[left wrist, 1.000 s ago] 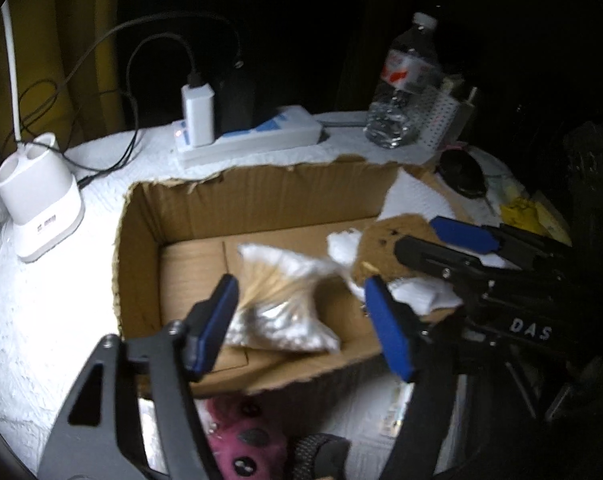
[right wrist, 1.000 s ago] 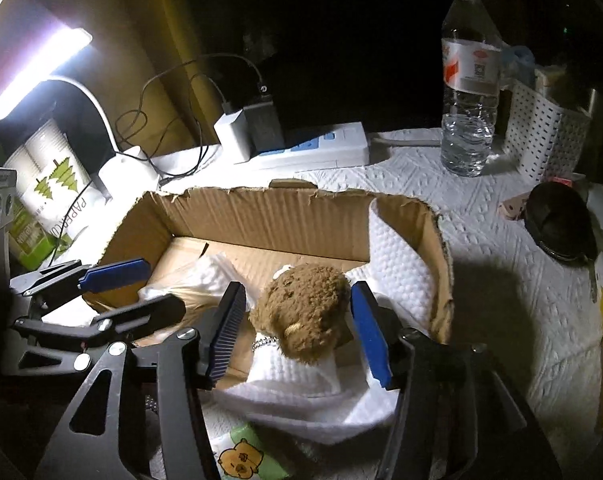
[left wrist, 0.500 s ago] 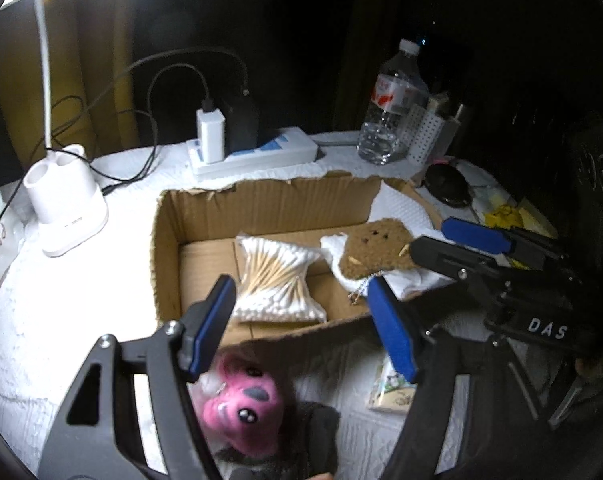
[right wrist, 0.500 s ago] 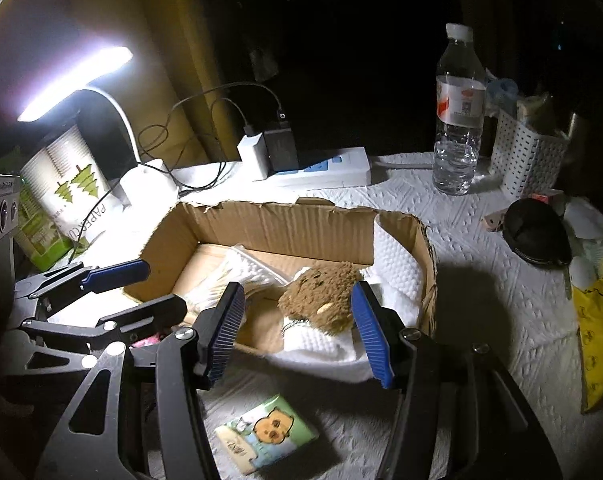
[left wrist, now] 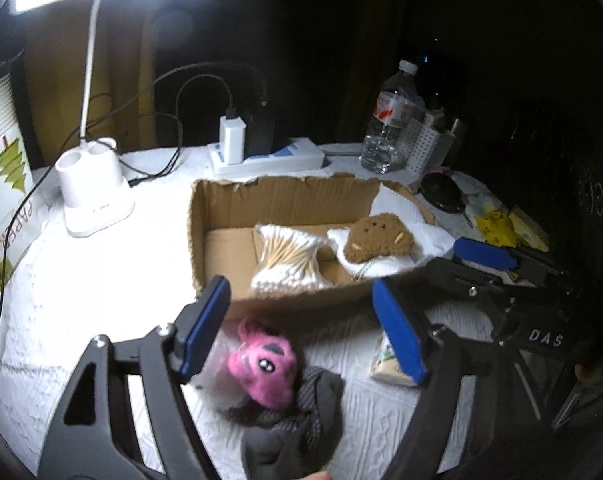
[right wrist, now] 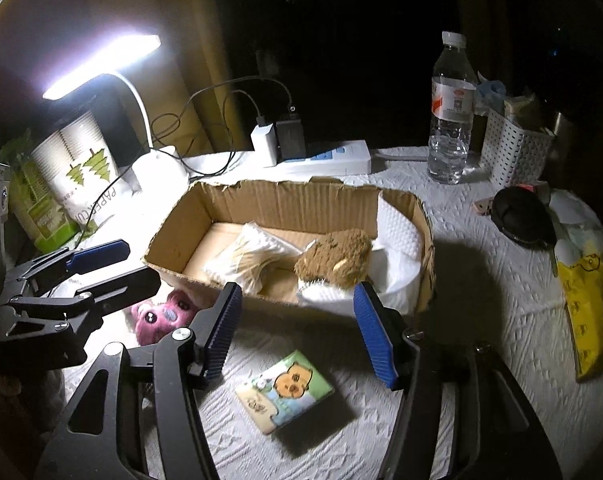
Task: Organize soft objects
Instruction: 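Withdraw both tools from the box toward the pink plush toy, then grasp the pink plush toy with the left tool while the right tool grasps the tissue pack, then carry the pink plush toy with the left tool while the right tool carries the tissue pack into the box, then open both tools to release the plush toy and tissue pack into the box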
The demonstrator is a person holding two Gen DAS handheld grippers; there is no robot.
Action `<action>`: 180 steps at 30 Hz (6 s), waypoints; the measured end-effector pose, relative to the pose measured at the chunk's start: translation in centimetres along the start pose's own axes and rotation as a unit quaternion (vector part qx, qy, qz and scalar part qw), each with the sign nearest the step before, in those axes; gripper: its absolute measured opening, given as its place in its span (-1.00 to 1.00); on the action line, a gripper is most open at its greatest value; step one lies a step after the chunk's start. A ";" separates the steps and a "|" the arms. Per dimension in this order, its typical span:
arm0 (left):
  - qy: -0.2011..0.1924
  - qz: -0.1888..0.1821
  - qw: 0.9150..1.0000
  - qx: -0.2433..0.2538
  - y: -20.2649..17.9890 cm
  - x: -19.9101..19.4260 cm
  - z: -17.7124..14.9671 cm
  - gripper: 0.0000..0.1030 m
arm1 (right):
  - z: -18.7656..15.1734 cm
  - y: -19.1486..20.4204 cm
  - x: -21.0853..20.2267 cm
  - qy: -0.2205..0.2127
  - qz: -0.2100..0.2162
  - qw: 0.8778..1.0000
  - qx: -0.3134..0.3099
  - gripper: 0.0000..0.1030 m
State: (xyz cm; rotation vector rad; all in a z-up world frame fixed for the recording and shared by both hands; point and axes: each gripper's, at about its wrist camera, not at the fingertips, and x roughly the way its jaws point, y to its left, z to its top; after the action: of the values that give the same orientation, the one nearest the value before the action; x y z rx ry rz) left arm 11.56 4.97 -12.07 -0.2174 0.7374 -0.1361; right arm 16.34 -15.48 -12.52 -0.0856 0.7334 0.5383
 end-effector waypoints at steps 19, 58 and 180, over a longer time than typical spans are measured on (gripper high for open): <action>0.015 0.009 1.000 -0.013 2.3 -1.0 -4.1 0.52 | -4.0 1.2 0.5 0.024 -0.008 1.000 0.014 0.23; 0.072 0.037 0.994 0.070 1.4 5.2 -5.0 0.26 | -6.3 -0.1 5.5 0.101 0.020 0.994 0.039 0.56; 0.000 0.026 1.000 -0.001 2.5 0.6 1.1 0.28 | 2.2 1.4 3.2 0.016 0.070 0.997 -0.013 0.22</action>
State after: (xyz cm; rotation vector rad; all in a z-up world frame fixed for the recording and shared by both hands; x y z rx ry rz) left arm 12.84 7.46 -12.33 -0.1993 0.7421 -0.0868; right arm 18.97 -12.35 -12.84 -0.0661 0.7670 0.6821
